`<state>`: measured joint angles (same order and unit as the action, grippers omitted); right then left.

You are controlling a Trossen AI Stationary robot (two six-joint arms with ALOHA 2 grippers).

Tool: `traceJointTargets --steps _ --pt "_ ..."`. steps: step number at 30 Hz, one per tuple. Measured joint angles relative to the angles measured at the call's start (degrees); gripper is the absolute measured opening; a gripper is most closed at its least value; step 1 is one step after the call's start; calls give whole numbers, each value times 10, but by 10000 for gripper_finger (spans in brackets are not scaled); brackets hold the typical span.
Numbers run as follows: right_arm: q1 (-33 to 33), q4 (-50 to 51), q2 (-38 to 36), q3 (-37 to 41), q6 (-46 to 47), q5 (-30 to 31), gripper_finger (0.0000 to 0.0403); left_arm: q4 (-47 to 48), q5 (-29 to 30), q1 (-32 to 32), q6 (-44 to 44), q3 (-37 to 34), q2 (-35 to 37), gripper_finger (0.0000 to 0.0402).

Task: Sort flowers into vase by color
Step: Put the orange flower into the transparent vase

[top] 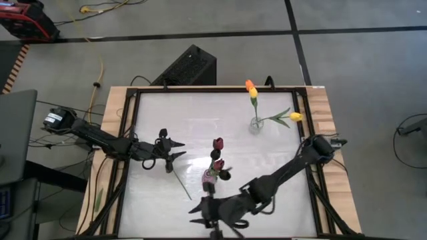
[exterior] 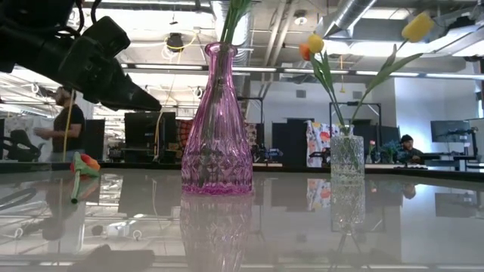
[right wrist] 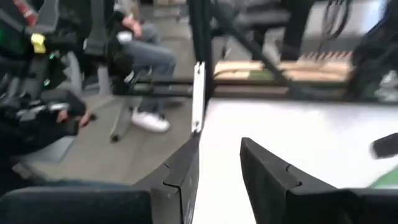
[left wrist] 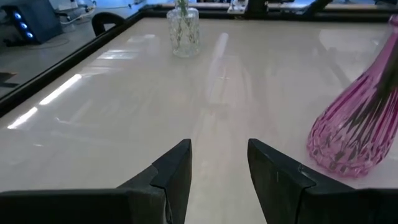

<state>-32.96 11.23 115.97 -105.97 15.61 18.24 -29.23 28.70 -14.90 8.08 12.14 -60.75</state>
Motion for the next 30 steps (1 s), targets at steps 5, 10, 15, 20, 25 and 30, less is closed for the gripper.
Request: traceJointTargets --steps 5,10,15,20,25,30 --pt "-2 68 25 -57 35 -52 144 7 1 0 -28 0 0 146" --pt "-25 67 17 -88 23 -60 144 7 1 0 -55 0 0 146" --pt "-34 42 -13 -142 -54 -6 144 6 2 0 -68 0 0 146" --pt "9 51 -51 -196 -108 73 140 13 3 0 -61 0 0 146" --pt "129 119 -88 -211 -68 80 134 32 33 0 -58 0 0 146" --pt "284 169 -74 -210 -3 -24 134 74 36 0 -40 0 0 146"
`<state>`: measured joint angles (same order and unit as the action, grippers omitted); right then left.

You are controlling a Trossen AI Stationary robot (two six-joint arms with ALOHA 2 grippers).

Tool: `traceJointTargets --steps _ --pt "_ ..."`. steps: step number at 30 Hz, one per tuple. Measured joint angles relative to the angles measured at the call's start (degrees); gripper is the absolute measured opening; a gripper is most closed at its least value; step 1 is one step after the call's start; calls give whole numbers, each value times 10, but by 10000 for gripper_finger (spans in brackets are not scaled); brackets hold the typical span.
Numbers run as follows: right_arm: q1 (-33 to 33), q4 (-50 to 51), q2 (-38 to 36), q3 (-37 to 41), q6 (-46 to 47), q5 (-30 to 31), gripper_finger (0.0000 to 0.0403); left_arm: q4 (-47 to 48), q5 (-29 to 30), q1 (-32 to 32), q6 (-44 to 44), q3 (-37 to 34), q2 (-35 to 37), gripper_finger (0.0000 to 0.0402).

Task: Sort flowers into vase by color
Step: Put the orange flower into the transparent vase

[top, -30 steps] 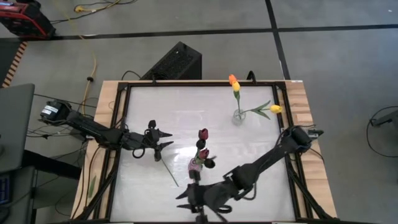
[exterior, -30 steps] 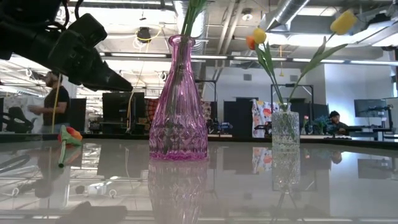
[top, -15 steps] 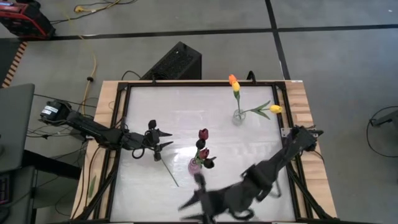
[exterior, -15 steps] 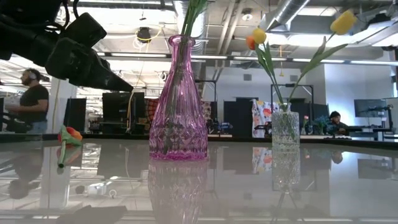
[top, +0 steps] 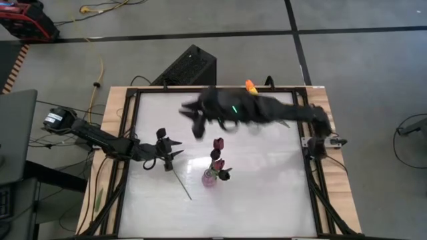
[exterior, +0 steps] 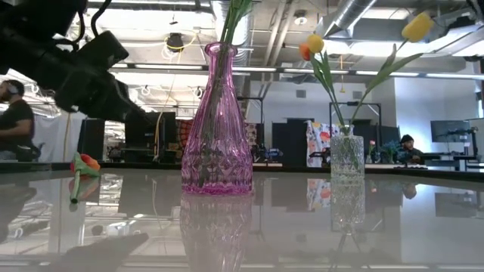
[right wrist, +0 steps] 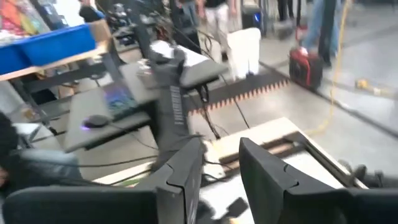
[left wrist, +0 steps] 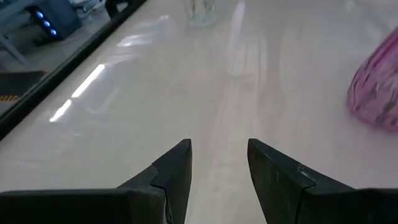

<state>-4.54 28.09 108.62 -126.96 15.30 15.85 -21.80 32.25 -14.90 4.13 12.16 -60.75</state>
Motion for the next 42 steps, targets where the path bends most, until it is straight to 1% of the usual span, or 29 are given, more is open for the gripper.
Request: traceJointTargets --steps 4,8,10,12,14,16,19,21,24,27,29,32,37,40,42 --pt "88 -3 34 0 28 -98 134 20 12 0 -16 0 0 146" --pt "133 10 69 1 38 -182 134 31 10 -1 -20 6 7 146" --pt "147 19 71 1 39 -227 134 68 -7 -3 -52 27 23 146" --pt "157 38 57 1 38 -253 134 146 -34 -6 -96 66 44 146" --pt "164 60 37 0 30 -259 134 256 -77 -8 -113 122 63 146" --pt "168 91 22 0 12 -260 134 359 -124 -8 -97 177 68 146" --pt "170 131 2 0 1 -261 134 496 -226 -7 -67 236 57 146" --pt "169 152 -13 0 -6 -262 134 511 -284 -8 -77 257 35 146" --pt "166 173 -39 0 -10 -263 134 522 -327 -9 -105 262 -9 146" --pt "163 188 -56 0 -23 -263 134 563 -335 -9 -121 262 -73 146" --pt "159 200 -63 0 -33 -262 134 591 -327 -8 -139 270 -115 146" --pt "150 210 -74 0 -49 -259 134 598 -310 -8 -165 288 -170 146" --pt "137 224 -76 0 -64 -249 134 593 -298 -8 -202 331 -232 146" --pt "133 236 -71 0 -65 -248 134 596 -295 -7 -228 341 -263 146" --pt "132 247 -70 0 -65 -248 134 603 -302 -7 -241 341 -285 146"
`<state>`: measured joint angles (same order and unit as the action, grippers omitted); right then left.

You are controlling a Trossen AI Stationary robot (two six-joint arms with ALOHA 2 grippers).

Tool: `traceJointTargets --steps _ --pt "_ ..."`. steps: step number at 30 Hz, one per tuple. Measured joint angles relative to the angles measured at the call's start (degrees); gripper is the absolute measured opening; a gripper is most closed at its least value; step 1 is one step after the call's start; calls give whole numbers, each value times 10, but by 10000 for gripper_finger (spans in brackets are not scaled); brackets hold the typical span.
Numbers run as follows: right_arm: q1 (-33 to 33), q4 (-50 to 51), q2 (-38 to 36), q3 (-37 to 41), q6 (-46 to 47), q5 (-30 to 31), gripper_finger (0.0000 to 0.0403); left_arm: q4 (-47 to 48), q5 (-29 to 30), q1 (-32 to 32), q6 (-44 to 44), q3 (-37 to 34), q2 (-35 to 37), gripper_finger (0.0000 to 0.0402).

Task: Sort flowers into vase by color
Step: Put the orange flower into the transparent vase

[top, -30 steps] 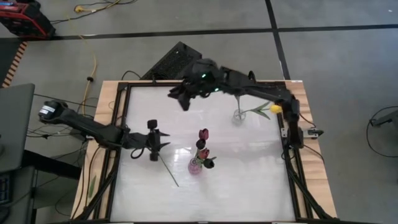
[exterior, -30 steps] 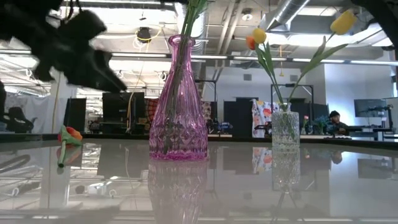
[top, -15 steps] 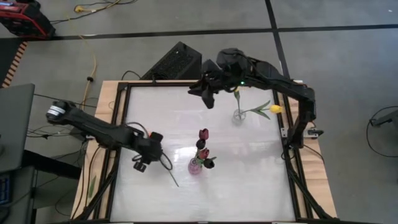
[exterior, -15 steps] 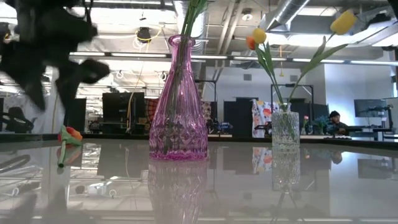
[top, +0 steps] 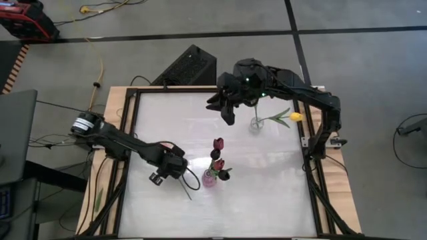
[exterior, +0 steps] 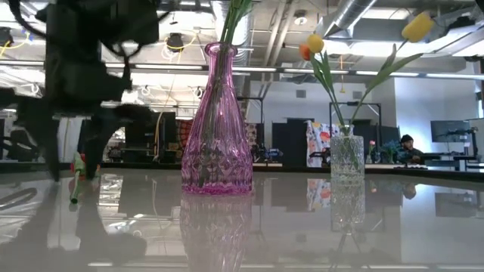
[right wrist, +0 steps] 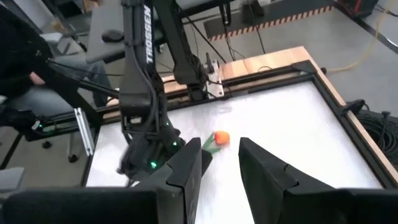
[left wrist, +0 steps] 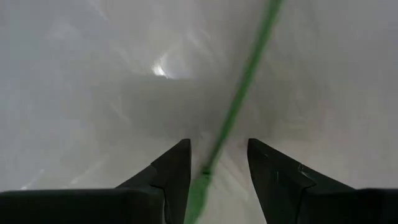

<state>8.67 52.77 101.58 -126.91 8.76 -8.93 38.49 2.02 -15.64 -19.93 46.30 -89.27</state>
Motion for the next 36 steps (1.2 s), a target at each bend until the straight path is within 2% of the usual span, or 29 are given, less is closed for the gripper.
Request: traceJointTargets --steps 2,5,7,9,11,14,21,27,32,36 --pt "0 2 -1 0 -1 0 134 5 -11 0 -16 3 -20 146" --pt "-1 5 -1 0 -2 0 134 13 2 -1 -37 7 -37 133" --pt "-1 9 -1 0 -2 0 134 26 20 -2 -49 15 -36 101" --pt "0 16 -2 0 -2 0 134 53 42 -2 -54 28 -31 51" --pt "0 23 -3 0 -2 0 134 91 85 6 -53 43 -19 14" --pt "0 35 -3 0 -2 0 134 150 132 14 -49 79 5 5" --pt "-1 60 -9 0 -8 1 134 358 216 40 -54 198 70 1" --pt "1 72 -47 0 -44 13 134 502 294 77 -43 308 114 0" --pt "-3 77 -71 0 -100 20 134 477 305 128 -29 377 151 0" --pt "-4 107 -85 0 -186 20 134 385 220 180 9 412 174 0"
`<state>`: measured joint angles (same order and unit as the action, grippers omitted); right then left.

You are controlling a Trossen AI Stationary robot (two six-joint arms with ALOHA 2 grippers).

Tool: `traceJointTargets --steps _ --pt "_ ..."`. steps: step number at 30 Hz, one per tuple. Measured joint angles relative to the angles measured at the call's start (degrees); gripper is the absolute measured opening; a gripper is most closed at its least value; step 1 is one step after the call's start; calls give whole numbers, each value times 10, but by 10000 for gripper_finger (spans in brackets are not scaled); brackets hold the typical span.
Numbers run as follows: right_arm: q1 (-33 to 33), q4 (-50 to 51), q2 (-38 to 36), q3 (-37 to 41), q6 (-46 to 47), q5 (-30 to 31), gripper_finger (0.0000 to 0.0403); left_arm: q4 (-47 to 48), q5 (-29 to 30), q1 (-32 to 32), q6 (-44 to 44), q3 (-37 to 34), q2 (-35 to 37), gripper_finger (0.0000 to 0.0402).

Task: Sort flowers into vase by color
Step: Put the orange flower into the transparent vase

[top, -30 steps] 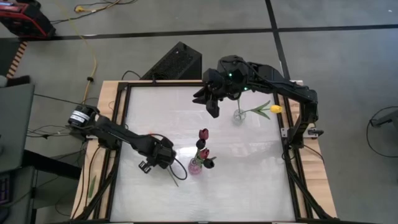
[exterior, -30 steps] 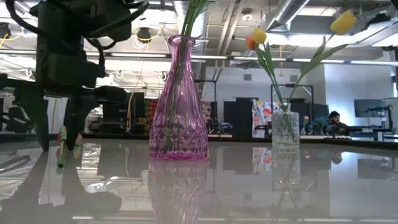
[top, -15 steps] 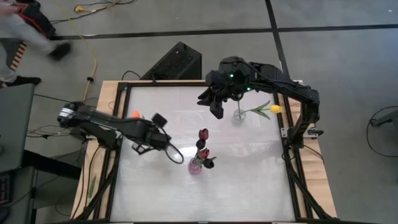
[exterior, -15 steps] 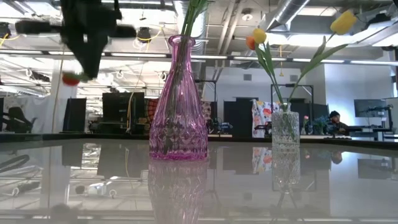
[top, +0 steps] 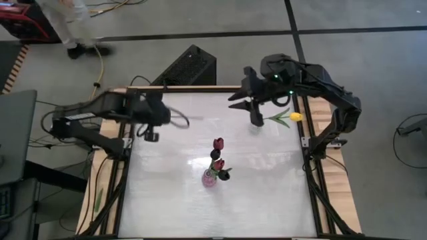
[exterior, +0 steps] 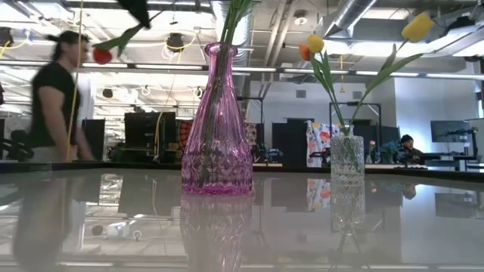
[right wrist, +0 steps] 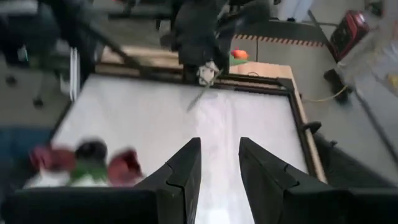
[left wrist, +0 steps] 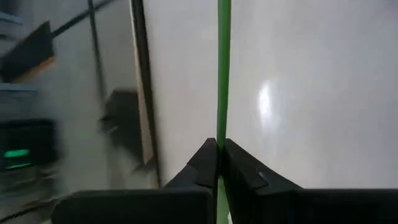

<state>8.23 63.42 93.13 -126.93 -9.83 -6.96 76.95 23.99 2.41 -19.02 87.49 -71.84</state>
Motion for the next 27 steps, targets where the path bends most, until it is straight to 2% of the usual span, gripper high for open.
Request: traceJointTargets --steps 3,6,9,13,19,22,27 --pt "0 37 0 0 -76 2 134 -96 -75 45 67 6 19 0" --pt "-10 66 8 0 -151 36 134 -187 -142 88 150 6 27 0" --pt "-27 60 14 0 -205 70 134 -242 -184 124 253 6 26 0" --pt "-55 31 23 0 -339 119 134 -255 -251 174 340 6 12 0" --pt "-91 -36 44 -1 -590 186 134 -262 -403 214 422 6 -26 0" --pt "-96 -59 65 0 -646 200 134 -280 -448 215 444 6 -44 0" --pt "-99 -84 96 0 -681 249 134 -284 -463 215 451 6 -65 0"
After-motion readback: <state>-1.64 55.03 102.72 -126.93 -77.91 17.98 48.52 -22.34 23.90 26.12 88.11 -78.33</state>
